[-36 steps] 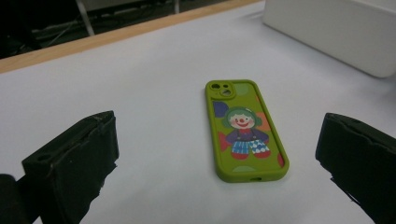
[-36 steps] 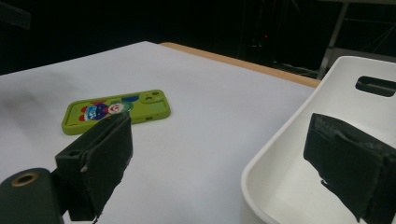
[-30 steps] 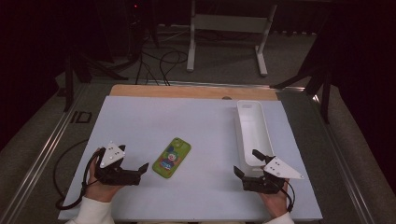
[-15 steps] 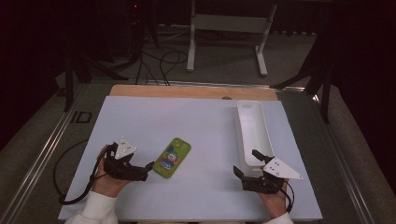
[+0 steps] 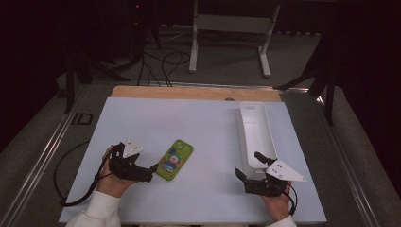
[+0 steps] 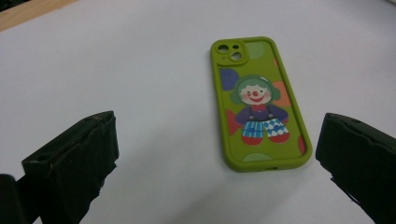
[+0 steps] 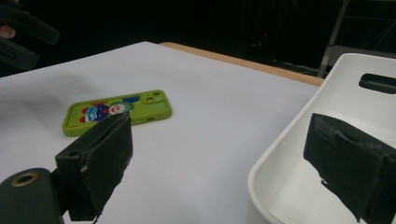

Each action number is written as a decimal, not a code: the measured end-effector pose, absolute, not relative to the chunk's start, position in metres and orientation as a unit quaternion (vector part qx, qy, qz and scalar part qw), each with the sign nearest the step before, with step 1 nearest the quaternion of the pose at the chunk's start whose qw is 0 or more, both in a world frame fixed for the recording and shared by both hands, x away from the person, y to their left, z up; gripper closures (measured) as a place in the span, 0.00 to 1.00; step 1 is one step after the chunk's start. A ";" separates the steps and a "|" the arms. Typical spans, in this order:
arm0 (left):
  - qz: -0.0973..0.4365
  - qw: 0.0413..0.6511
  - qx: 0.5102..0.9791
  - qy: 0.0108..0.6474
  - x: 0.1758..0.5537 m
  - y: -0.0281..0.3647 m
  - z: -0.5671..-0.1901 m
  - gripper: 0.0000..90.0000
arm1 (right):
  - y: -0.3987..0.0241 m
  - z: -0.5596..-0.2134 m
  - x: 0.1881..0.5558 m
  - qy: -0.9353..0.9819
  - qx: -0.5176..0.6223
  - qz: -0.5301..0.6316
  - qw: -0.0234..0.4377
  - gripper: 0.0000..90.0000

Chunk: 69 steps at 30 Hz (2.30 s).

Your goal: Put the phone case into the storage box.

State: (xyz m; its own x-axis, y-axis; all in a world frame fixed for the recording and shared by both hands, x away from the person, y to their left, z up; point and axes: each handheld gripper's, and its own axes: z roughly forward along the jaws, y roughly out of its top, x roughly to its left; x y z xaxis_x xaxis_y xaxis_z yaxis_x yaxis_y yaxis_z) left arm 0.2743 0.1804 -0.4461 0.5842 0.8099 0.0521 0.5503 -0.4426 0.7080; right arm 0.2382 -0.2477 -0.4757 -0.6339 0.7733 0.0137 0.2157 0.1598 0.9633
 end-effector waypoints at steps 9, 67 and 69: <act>0.189 0.320 0.832 0.412 0.281 0.176 -0.449 0.00 | -0.247 -0.476 0.238 0.718 0.346 0.549 0.252 0.09; 0.163 0.270 0.851 0.419 0.302 0.135 -0.479 0.00 | -0.247 -0.475 0.238 0.715 0.348 0.550 0.254 0.09; 0.163 0.267 0.853 0.418 0.302 0.133 -0.481 0.00 | -0.247 -0.475 0.238 0.715 0.349 0.550 0.253 0.09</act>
